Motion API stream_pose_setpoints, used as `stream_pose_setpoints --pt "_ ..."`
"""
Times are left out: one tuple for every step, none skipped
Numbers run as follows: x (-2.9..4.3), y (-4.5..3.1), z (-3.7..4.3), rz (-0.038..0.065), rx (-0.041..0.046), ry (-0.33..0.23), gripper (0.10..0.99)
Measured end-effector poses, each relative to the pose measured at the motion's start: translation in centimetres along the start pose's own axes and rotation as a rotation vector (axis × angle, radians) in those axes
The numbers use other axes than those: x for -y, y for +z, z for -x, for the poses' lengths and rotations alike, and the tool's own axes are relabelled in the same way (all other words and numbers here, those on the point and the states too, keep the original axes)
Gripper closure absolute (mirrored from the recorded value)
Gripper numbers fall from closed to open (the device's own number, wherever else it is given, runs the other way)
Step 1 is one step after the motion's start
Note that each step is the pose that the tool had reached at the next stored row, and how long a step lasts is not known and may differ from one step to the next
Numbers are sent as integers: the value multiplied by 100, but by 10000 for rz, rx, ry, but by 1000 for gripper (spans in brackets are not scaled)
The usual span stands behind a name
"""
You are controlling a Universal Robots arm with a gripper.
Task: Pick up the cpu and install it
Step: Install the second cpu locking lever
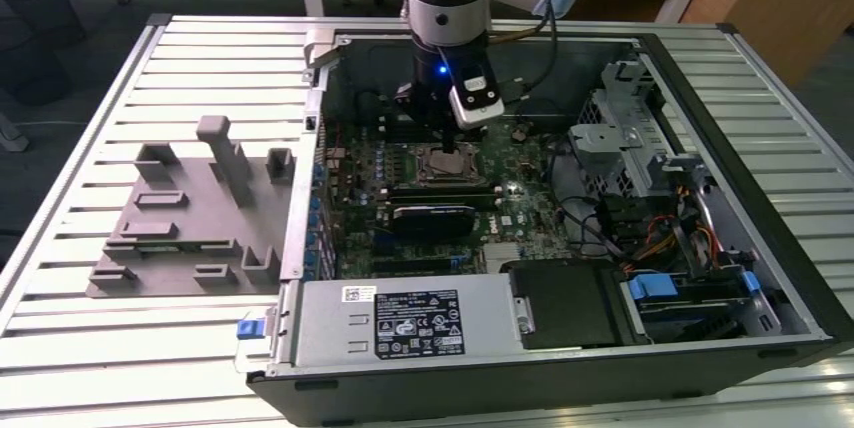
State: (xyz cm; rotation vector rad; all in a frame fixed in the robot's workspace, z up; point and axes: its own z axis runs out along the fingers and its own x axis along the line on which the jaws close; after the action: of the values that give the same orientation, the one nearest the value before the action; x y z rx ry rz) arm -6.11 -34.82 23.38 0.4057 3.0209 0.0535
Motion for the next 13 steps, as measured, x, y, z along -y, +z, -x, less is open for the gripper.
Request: stream_pose_setpoints --pt "0 0 0 0 0 0 980" --pt "0 0 0 0 0 -1 980" --pt "0 0 0 0 0 0 980" --pt "0 0 0 0 0 0 980" --pt "0 0 0 0 0 -1 980" --pt "0 0 0 0 0 -1 980" --pt "1 -5 0 -2 -1 -1 980" --pt "0 -13 1 -2 0 -1 980" --pt "-1 -25 2 0 0 -1 980" --pt "-2 -39 3 -1 -1 -1 980" --pt "-2 -54 5 -1 0 -1 980" --pt "-3 -69 6 0 0 -1 980" --pt "-4 -84 7 0 0 -1 980"
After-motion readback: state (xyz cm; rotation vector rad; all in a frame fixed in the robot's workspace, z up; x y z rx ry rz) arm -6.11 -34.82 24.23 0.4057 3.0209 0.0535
